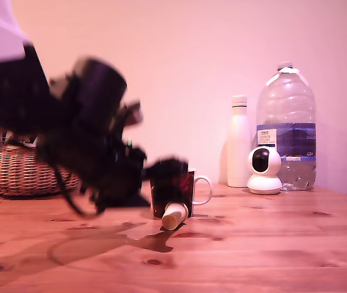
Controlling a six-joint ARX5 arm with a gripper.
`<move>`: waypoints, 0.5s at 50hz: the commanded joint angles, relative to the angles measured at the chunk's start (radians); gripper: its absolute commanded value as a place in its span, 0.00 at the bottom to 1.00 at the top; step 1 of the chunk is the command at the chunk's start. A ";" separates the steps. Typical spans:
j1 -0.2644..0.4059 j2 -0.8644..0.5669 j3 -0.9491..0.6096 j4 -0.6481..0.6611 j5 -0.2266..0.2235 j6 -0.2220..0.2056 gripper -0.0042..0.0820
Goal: Pick up the coffee capsules from the table one by one and drop them inside the nearest coffee cup
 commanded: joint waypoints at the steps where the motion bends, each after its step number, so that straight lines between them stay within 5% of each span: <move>1: 0.000 0.016 0.002 0.015 0.005 0.010 0.71; 15: 0.002 0.050 0.026 -0.005 0.042 0.018 0.70; 25: 0.002 0.051 0.028 -0.024 0.043 0.040 0.57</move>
